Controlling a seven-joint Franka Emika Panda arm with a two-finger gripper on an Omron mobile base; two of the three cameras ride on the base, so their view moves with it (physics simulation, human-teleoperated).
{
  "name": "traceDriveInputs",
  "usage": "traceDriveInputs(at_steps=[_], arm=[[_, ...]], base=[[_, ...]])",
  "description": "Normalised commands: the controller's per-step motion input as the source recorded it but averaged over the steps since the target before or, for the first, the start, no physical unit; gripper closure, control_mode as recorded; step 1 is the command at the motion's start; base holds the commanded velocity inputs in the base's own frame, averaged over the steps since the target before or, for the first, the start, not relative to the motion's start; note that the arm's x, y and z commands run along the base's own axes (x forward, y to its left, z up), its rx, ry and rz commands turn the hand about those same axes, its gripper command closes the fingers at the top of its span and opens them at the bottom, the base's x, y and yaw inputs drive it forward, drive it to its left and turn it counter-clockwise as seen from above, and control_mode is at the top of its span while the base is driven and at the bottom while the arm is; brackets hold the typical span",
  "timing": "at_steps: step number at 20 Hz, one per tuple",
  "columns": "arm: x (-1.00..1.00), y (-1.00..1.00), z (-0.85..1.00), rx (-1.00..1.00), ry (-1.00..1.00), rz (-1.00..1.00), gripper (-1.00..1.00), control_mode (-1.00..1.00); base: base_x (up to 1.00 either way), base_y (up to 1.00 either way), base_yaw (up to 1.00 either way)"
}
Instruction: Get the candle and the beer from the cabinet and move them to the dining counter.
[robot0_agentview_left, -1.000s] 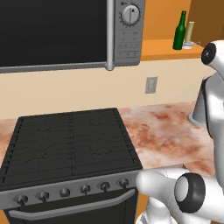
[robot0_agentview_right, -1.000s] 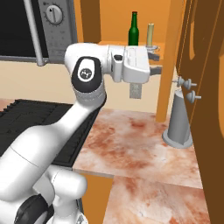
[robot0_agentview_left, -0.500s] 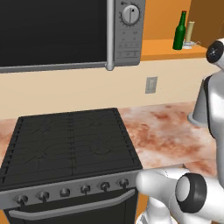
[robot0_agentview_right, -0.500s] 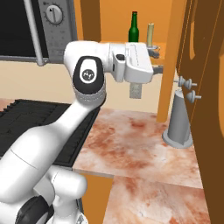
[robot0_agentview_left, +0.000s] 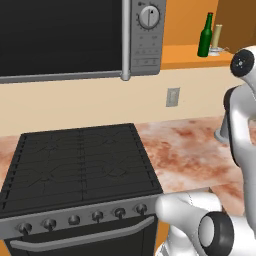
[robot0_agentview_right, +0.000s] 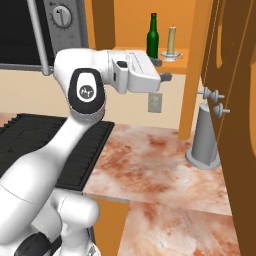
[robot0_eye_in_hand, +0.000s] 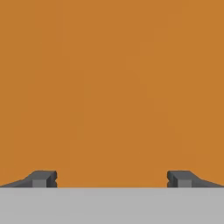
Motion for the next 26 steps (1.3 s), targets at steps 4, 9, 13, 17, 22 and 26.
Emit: traceDriveInputs(at_steps=[4,9,13,17,22,26], arm=[[0.0,0.67,0.1,-0.01,0.13,0.24,-1.0,-1.0],[0.0,0.46,0.16,0.0,0.13,0.27,-1.0,-1.0],[0.0,0.06,0.11,0.0,0.03,0.35,-1.0,-1.0],[0.0,0.16,0.01,0.0,0.0,0.26,-1.0,-1.0],[-0.09,0.24,0.1,0.0,0.0,0.2,-1.0,-1.0],[-0.06,0.2,0.18,0.0,0.0,0.14,-1.0,-1.0]], base=[[0.0,0.0,0.0],[0.0,0.0,0.0],[0.0,0.0,0.0],[0.0,0.0,0.0],[0.0,0.0,0.0],[0.0,0.0,0.0]])
